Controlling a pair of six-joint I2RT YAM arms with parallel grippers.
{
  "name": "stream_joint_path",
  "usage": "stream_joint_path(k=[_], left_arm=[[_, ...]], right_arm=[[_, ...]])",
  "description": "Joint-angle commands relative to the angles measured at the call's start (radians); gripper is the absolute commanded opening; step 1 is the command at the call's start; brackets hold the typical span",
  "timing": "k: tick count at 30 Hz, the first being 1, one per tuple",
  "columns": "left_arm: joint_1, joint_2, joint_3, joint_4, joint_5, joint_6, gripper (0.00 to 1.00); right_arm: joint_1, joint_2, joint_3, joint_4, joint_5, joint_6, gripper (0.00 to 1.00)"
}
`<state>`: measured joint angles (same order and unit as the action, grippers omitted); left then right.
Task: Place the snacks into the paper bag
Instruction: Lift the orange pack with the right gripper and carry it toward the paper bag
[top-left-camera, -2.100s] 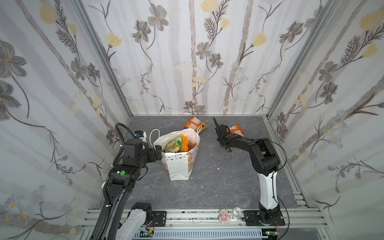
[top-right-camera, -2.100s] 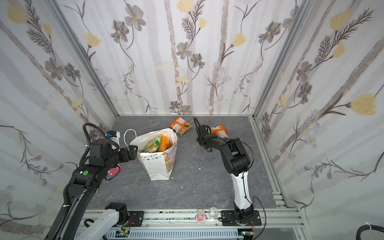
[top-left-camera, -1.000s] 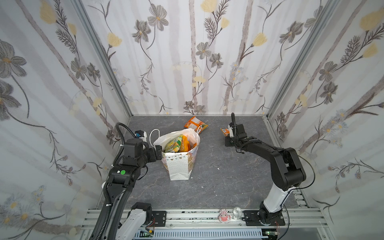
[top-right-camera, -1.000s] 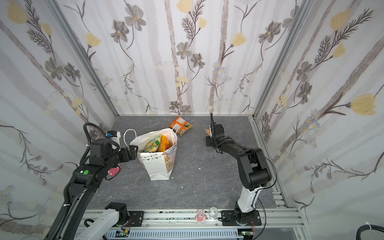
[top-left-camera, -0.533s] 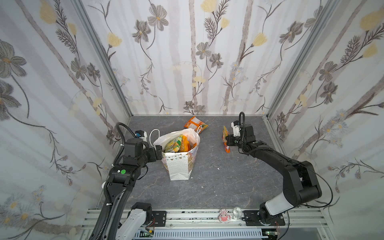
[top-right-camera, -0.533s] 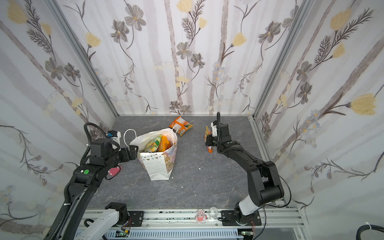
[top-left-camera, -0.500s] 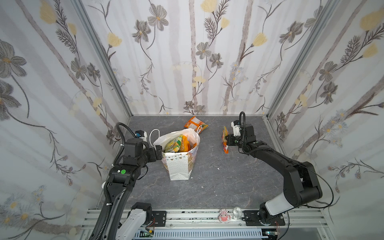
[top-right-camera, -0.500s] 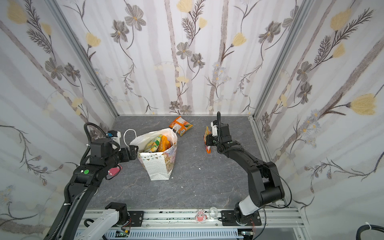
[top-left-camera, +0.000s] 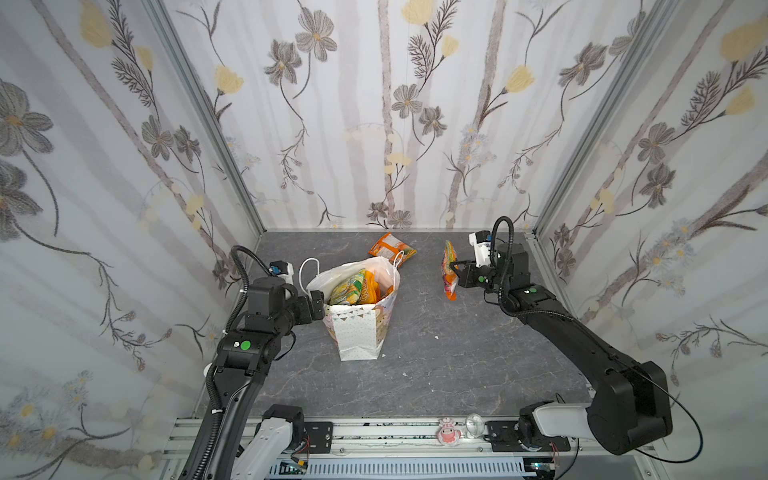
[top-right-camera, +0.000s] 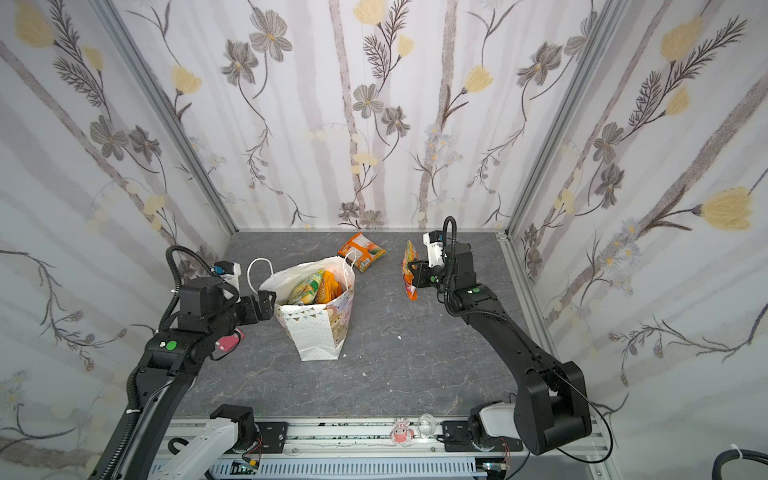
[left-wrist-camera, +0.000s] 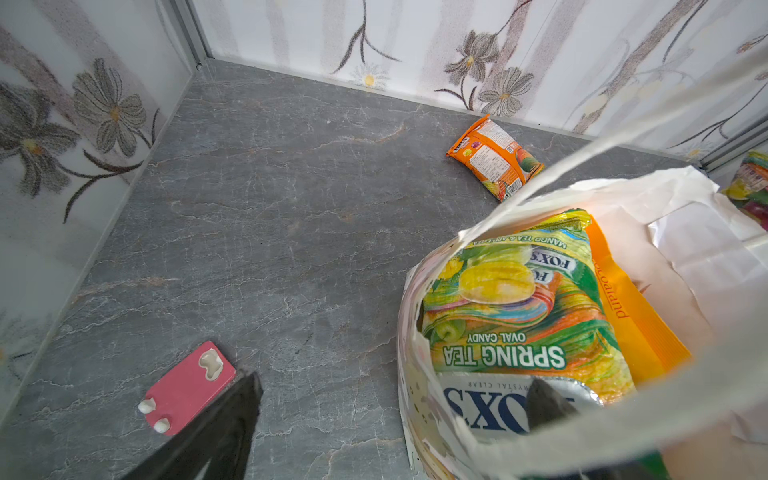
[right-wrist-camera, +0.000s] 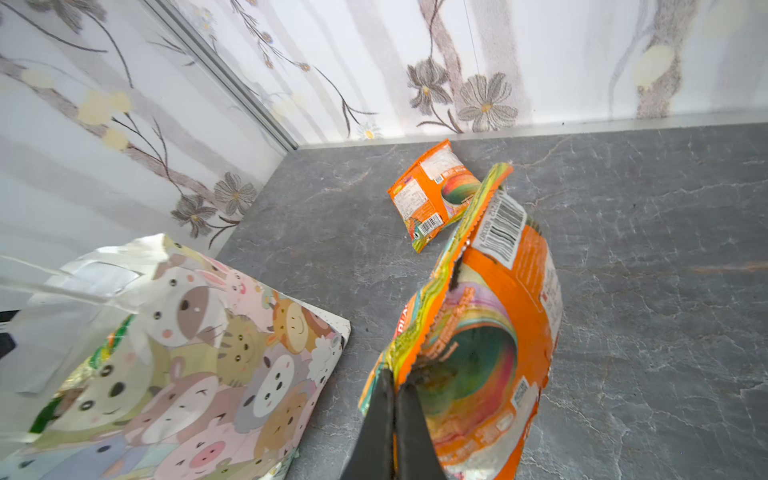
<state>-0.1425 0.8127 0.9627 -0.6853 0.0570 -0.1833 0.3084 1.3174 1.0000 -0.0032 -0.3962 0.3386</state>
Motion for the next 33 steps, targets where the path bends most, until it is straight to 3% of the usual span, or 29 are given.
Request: stream_joint_path(k=[1,16,19,33], left_arm=[[0.000,-0.003,-0.001,0.023,0.006,0.010,1.00],[0.001,-0.024,-0.001,0.023,-0.017,0.005,1.00],[0.001,-0.021,-0.002,0.023,-0.024,0.007,1.00],[0.001,-0.024,-0.002,0.025,-0.018,0.007,1.00]], right_arm=[[0.007,-0.046,0.035,0.005,-0.021,-0.016,0.00],[0.145,-0.123,0.275,-0.140,-0.021,-0.050,0.00],[0.190,-0.103,0.363,-0.205,0.053,-0.055,0.00],[0.336,0.000,0.595,-0.305,0.095,-0.114,0.00]])
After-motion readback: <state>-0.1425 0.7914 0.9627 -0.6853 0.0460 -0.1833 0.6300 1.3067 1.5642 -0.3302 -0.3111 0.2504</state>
